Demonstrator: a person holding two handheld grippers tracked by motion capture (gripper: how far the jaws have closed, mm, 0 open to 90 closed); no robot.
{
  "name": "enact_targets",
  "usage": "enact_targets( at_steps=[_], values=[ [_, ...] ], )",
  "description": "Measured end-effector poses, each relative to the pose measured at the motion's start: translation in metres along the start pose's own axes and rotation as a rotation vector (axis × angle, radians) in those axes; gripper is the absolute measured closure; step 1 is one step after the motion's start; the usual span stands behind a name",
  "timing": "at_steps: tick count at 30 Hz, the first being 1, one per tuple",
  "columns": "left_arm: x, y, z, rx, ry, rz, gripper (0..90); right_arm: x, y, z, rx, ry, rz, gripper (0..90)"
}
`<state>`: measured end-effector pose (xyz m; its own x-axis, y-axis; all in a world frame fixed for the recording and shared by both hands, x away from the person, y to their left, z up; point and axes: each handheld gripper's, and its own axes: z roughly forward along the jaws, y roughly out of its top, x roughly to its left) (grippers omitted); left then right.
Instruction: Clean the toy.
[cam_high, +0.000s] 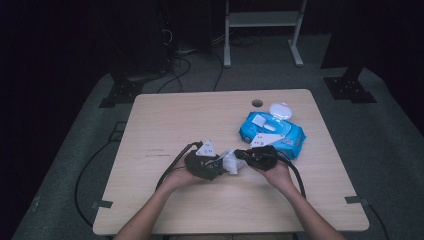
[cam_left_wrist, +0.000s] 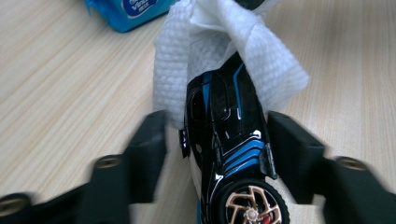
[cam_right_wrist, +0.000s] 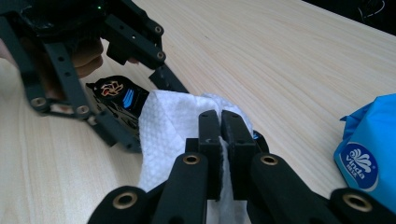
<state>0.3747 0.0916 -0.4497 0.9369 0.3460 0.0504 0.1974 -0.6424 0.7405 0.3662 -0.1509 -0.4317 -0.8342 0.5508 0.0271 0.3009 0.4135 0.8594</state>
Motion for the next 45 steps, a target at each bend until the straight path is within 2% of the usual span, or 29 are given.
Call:
enact_targets(
  at_steps=[2,4,7,12,17,21,23,26,27,28,29,31,34,35,36,37,41,45],
  values=[
    [-0.001,0.000,-0.001,-0.002,0.012,0.015,53.3,0.000,0.000,-0.001,0.003,0.002,-0.003,86.8],
    [0.000,0.000,-0.002,0.003,0.014,0.017,56.5,-0.002,0.000,-0.002,0.006,-0.001,-0.008,86.8],
    [0.000,-0.001,-0.004,0.002,0.010,0.011,57.0,-0.004,-0.001,-0.005,0.005,-0.011,-0.004,86.8],
    [0.000,-0.005,-0.010,0.002,0.005,0.042,58.4,-0.006,-0.002,-0.010,0.002,-0.015,0.012,86.8],
    [0.002,-0.014,-0.026,-0.001,-0.007,0.061,63.7,0.003,0.004,-0.009,-0.017,-0.003,-0.006,86.8],
    [0.004,-0.020,-0.035,0.019,-0.005,0.071,64.4,0.008,0.005,0.001,-0.012,0.016,-0.017,86.8],
    [0.004,-0.021,-0.036,0.016,-0.007,0.067,64.4,0.007,0.004,0.003,-0.007,0.009,-0.013,86.8],
    [0.004,-0.021,-0.035,0.014,-0.010,0.068,64.2,0.001,0.002,-0.004,-0.024,-0.008,0.009,86.8],
    [0.004,-0.020,-0.034,0.014,-0.012,0.066,63.0,-0.001,0.002,-0.007,-0.025,-0.014,0.012,86.8],
    [0.004,-0.018,-0.032,0.008,-0.018,0.050,56.9,-0.002,0.002,-0.010,-0.031,-0.020,0.014,86.8],
    [0.005,-0.016,-0.029,0.015,-0.027,0.048,54.5,-0.003,0.002,-0.013,-0.039,-0.025,0.016,86.7],
    [0.004,-0.011,-0.021,0.029,-0.011,0.038,44.6,-0.005,0.002,-0.016,-0.043,-0.028,0.019,86.7],
    [0.005,-0.005,-0.010,0.050,-0.008,0.036,38.1,-0.004,0.000,-0.016,-0.040,-0.026,0.020,86.7],
    [0.004,-0.004,-0.008,0.057,-0.019,0.047,42.7,-0.004,-0.001,-0.016,-0.040,-0.026,0.020,86.7],
    [0.003,-0.004,-0.007,0.065,-0.002,0.078,52.2,-0.005,-0.002,-0.016,-0.039,-0.025,0.021,86.7],
    [0.003,-0.004,-0.007,0.066,-0.004,0.075,55.9,-0.005,-0.002,-0.016,-0.042,-0.028,0.021,86.7],
    [0.004,-0.007,-0.013,0.079,-0.015,0.080,56.2,-0.008,-0.005,-0.018,-0.042,-0.031,0.032,86.7],
    [0.006,-0.018,-0.025,0.083,-0.021,0.086,56.2,-0.009,-0.007,-0.021,-0.054,-0.026,0.042,86.7]
  ],
)
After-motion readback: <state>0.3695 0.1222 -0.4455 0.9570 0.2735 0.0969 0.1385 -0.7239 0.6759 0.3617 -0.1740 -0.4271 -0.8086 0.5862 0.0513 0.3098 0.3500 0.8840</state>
